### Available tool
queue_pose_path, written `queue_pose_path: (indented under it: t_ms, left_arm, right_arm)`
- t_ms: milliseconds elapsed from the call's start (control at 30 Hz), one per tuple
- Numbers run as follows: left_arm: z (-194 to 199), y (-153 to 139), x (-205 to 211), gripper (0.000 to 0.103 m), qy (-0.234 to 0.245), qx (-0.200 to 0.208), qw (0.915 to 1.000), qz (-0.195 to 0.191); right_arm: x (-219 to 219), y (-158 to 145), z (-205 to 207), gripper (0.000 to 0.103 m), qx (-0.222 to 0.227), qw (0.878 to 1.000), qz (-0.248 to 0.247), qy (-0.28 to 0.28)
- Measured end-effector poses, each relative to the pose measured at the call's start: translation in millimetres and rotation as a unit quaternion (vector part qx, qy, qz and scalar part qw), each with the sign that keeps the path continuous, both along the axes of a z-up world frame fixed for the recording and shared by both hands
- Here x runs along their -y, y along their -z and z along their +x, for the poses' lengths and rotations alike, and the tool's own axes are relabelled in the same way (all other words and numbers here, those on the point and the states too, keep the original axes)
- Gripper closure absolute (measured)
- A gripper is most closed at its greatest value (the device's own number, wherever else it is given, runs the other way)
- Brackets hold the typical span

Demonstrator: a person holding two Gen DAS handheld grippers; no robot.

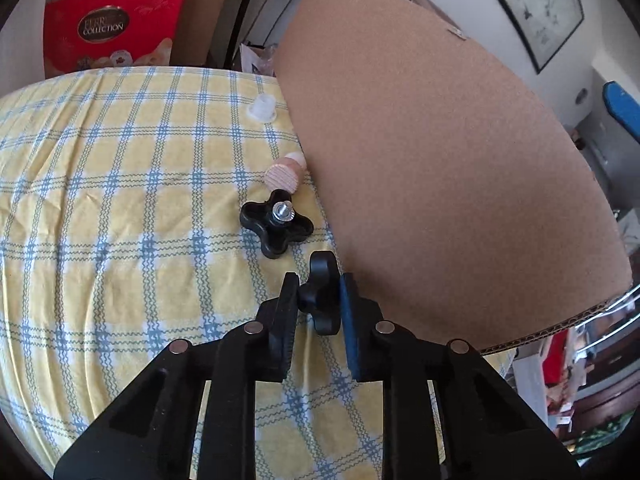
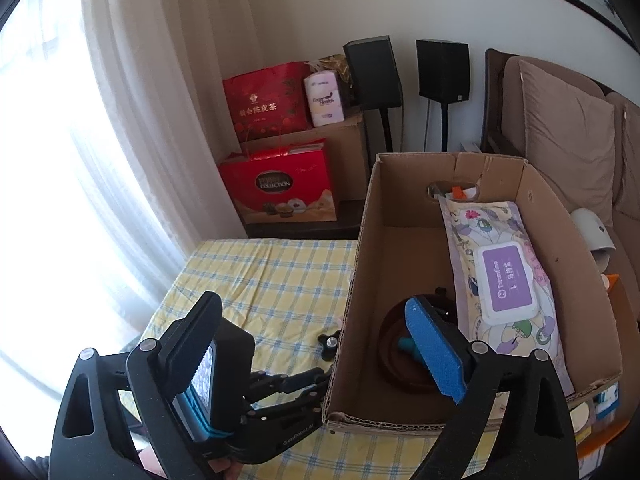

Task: Organize objects
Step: 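Close the left tool on a black star knob and lift it, then grasp the second black star knob with the right tool while the left tool holds its knob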

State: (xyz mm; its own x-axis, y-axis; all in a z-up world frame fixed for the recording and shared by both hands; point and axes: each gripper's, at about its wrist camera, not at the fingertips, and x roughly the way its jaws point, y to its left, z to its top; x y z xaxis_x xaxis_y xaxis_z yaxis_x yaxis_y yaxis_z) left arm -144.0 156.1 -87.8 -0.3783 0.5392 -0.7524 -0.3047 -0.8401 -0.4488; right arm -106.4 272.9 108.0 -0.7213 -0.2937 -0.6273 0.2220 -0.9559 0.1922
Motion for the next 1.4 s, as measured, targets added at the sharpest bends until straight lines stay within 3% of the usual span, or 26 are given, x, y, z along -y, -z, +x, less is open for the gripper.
queue_pose_path:
  t_ms: [267, 333, 467, 533, 667, 933, 1267, 1400]
  left_arm:
    - [12.2, -13.5, 40.2, 0.086, -0.025, -0.002, 0.9997, -0.005]
    - [18.0, -21.0, 56.9, 0.086, -0.041, -0.007, 0.9991, -0.013]
    - [25.9, -35.2, 91.2, 0.086, -0.082, -0.018, 0.996, -0.032]
    - [30.2, -41.4, 103.1, 0.086, -0.096, -0.028, 0.994, -0.043]
    - [38.8, -51.1, 122.7, 0.086, -0.11, -0.047, 0.9907, -0.065]
    - [43.5, -52.5, 134.3, 0.086, -0.113, -0.047, 0.9909, -0.055]
    - [46.0, -50.8, 139.5, 0.086, -0.108, -0.045, 0.9922, -0.041]
    - [46.5, -49.6, 143.2, 0.086, -0.111, -0.043, 0.9922, -0.037]
  right_arm:
    - [20.9, 8.1, -14.7, 0.037, 0.021, 0.999, 0.035, -0.023]
    - [31.7, 11.4, -21.7, 0.05, 0.032, 0.998, 0.046, -0.039]
    - [56.9, 27.0, -42.7, 0.062, 0.067, 0.993, 0.082, -0.057]
    - [67.1, 37.7, -54.5, 0.074, 0.085, 0.99, 0.101, -0.055]
    - [86.5, 61.7, -78.9, 0.077, 0.13, 0.979, 0.148, -0.057]
    - [109.6, 115.1, -115.6, 0.084, 0.229, 0.933, 0.27, -0.071]
    - [116.8, 151.1, -131.2, 0.088, 0.292, 0.883, 0.358, -0.083]
    - [117.3, 166.2, -134.5, 0.087, 0.321, 0.856, 0.393, -0.1]
